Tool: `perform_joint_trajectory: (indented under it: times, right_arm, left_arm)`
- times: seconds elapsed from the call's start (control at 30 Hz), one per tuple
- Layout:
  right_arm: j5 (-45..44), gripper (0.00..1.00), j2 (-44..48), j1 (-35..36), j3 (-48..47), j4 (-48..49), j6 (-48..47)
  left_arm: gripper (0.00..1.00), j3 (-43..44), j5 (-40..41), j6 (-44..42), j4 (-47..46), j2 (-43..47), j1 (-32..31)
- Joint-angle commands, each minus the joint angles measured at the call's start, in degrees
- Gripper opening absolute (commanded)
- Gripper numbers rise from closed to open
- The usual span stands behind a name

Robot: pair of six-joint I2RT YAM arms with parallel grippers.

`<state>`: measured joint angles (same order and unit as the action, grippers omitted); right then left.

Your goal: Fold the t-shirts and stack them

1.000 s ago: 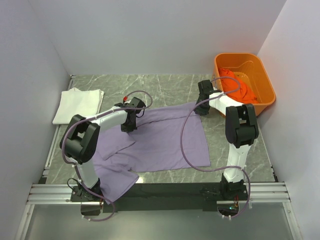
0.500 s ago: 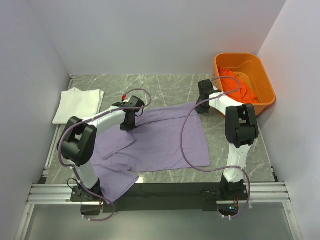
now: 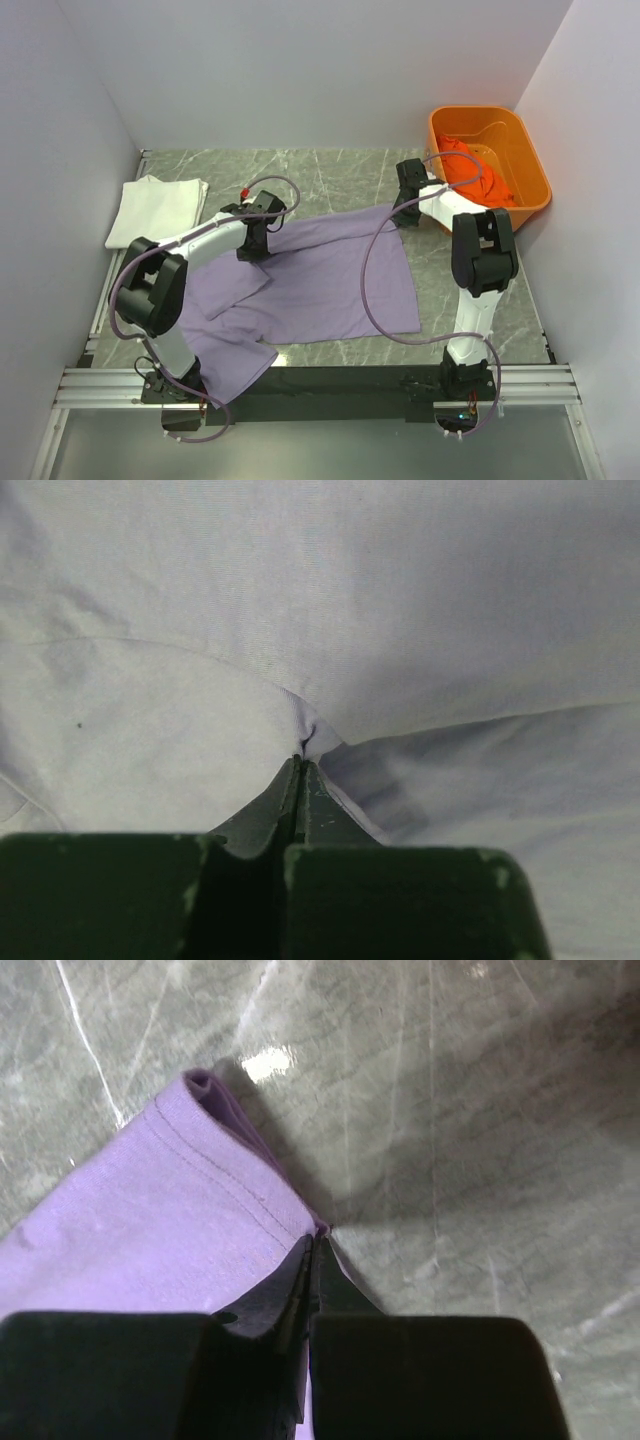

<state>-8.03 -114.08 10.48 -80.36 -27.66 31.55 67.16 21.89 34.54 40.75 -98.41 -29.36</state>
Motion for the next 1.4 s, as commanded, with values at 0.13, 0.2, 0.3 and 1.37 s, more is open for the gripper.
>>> perform_joint_trajectory:
  times: [0.13,0.2,0.3,1.37]
  right_arm:
    - [-1.0,0.00,6.2,-0.3,-1.7,-3.7,-2.5]
    - [-0.8,0.00,7.1,-0.4,-1.0,-4.1,-2.7]
    - [-0.9,0.00,8.4,-0.4,0.1,-4.2,-2.8]
    - [12.0,0.40,9.6,0.1,2.1,7.3,-0.9]
  left_arm:
    - [0.01,1.2,0.0,-2.0,3.8,3.0,0.3]
    - [0.01,1.3,-0.9,-2.3,4.2,3.0,0.2]
    - [0.01,1.1,-2.4,-2.5,4.8,3.2,0.3]
    - [0.66,2.3,-5.4,2.7,-0.7,7.4,5.8]
